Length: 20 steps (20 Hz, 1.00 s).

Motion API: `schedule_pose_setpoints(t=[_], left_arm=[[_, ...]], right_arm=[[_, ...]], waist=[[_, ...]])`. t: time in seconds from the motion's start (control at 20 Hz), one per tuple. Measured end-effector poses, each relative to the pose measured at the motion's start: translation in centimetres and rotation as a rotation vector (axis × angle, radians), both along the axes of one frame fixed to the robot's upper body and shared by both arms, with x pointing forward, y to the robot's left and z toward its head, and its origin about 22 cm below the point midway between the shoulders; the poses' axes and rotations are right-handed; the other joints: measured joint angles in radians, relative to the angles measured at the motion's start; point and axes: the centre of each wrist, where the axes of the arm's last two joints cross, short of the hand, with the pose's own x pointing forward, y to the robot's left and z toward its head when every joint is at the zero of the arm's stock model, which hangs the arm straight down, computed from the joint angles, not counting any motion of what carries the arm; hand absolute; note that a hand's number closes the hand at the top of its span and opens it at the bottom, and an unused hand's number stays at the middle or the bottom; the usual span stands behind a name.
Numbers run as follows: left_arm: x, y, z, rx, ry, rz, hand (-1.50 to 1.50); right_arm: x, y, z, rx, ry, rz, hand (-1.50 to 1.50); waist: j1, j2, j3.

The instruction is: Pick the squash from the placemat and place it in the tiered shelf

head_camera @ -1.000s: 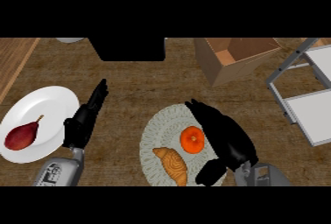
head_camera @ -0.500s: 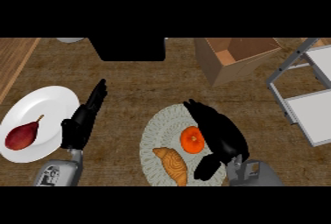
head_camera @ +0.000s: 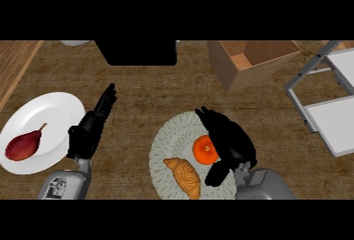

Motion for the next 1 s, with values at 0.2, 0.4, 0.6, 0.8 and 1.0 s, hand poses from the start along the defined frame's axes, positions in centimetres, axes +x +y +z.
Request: schedule_pose_setpoints(t=[0.2, 0.4, 0.6, 0.8, 1.0], left_arm=[[0.3, -0.2, -0.4, 0.001, 0.001, 0.005, 0.0], [0.1, 0.1, -0.8, 0.002, 0.002, 0.002, 0.0], [0.4, 0.8, -0.5, 0.001, -0.002, 0.0, 0.0], [-0.2, 0.7, -0.6, 0.0, -0.001, -0.002, 0.0], [0.4, 0.0, -0.1, -0.005, -0.001, -0.001, 0.0]], right_arm=[[-0.1, -0.2, -1.4, -0.01, 0.002, -0.005, -1.5], [0.5, 0.1, -2.1, -0.015, 0.015, -0.008, -1.5], [0.6, -0.5, -3.3, -0.013, 0.022, -0.007, -1.5], [1.4, -0.4, -4.0, -0.012, 0.031, 0.0, -1.5], [0.7, -0.4, -4.9, -0.02, 0.045, 0.012, -1.5]], waist=[[-0.001, 0.0, 0.0], [0.0, 0.0, 0.0], [-0.001, 0.0, 0.0], [0.0, 0.0, 0.0], [-0.001, 0.0, 0.0]])
